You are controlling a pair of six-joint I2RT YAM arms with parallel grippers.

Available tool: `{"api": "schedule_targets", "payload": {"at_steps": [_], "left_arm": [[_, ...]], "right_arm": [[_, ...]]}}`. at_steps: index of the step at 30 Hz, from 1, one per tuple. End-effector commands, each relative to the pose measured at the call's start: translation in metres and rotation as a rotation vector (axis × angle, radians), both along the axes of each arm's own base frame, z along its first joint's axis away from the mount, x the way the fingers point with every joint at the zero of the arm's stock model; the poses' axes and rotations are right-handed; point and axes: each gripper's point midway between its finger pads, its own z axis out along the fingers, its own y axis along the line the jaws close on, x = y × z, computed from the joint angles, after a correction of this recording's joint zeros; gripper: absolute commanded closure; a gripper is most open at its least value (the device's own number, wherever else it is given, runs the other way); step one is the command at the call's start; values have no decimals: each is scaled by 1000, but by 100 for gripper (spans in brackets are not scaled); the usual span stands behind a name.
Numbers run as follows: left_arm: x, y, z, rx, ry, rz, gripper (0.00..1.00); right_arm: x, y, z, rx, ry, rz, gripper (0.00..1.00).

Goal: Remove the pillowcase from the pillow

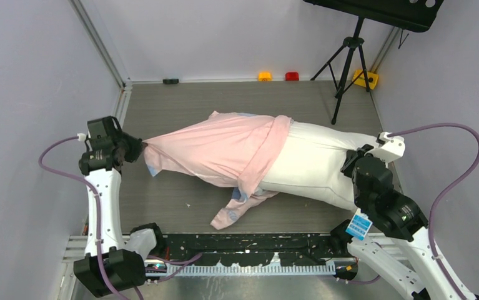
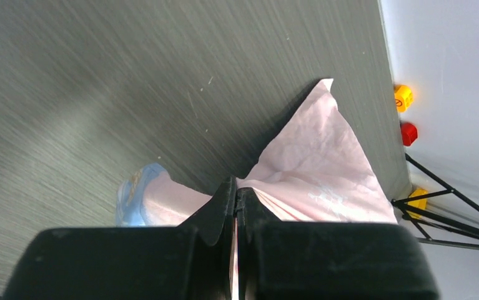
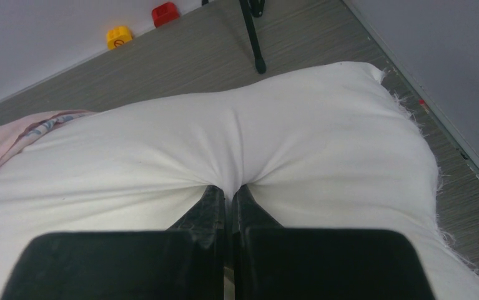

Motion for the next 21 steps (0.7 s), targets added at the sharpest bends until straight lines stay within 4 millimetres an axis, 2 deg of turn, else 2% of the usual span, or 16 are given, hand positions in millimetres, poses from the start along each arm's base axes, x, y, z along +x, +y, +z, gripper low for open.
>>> {"api": "schedule_targets", "payload": {"at_steps": [1, 8, 16, 19, 21], "left_arm": [[13, 112, 72, 395, -132, 355, 100], [21, 123, 87, 419, -140, 387, 100], [33, 139, 72, 286, -94, 428, 100], [40, 139, 73, 265, -121, 423, 100], [48, 136, 72, 249, -142, 397, 100]], "right_arm": [[-42, -95, 72, -46, -245, -521, 100], [-45, -100, 88, -47, -271, -556, 100], [-57, -111, 100, -36, -309, -610, 100], [-52, -105, 100, -40, -304, -567, 100], [-40, -91, 98, -22, -310, -469, 100]]}}
